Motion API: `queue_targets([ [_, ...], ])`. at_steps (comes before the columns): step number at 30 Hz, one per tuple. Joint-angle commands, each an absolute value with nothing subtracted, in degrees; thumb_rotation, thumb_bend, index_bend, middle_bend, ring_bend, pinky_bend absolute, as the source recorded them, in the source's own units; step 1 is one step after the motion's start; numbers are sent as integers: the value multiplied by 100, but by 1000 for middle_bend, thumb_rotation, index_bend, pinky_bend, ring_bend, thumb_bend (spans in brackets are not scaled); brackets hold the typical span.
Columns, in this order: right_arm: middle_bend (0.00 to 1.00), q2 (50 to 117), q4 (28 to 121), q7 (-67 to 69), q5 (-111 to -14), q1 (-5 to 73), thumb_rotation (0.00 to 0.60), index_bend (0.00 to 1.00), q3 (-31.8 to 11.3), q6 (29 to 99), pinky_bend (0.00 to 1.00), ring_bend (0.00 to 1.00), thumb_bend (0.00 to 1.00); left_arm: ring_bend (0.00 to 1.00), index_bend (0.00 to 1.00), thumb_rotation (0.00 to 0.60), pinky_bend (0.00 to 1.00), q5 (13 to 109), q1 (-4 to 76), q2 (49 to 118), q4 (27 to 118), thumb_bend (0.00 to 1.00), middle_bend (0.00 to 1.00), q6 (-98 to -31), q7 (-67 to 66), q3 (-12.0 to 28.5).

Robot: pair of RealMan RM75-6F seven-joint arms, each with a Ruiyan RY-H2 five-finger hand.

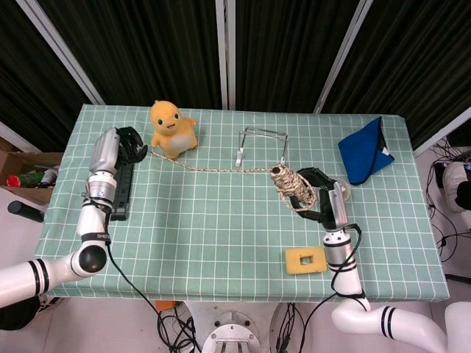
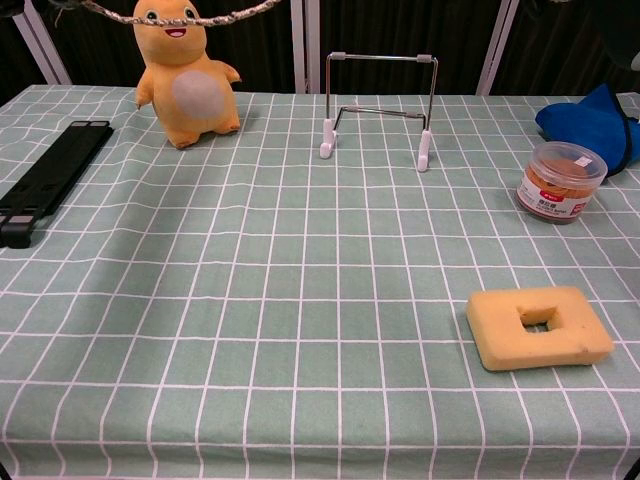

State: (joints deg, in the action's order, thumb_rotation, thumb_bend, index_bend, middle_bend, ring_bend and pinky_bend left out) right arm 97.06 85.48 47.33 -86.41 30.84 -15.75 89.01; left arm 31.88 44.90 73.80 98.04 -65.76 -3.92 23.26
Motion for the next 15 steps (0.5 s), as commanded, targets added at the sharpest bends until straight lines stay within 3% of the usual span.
queue_targets([
  [1, 633, 9858, 8422, 4817, -8540, 3030, 600, 821, -1754, 9068, 842, 617, 735, 689, 773, 600, 844, 3849, 4112, 7468, 10106, 414, 739, -6951, -360, 1892],
  [10, 633, 10013, 8222, 4721, -8269, 3011, 600, 820, -2085, 9076, 842, 617, 735, 690, 773, 600, 844, 4778, 3648, 7636, 10411, 414, 739, -7298, -264, 1490],
  [15, 633, 10185, 7899, 4362, -7991, 3172, 600, 821, -2406, 8930, 842, 617, 735, 690, 773, 600, 844, 5563, 3404, 7375, 11150, 415, 739, -7531, -340, 1287],
])
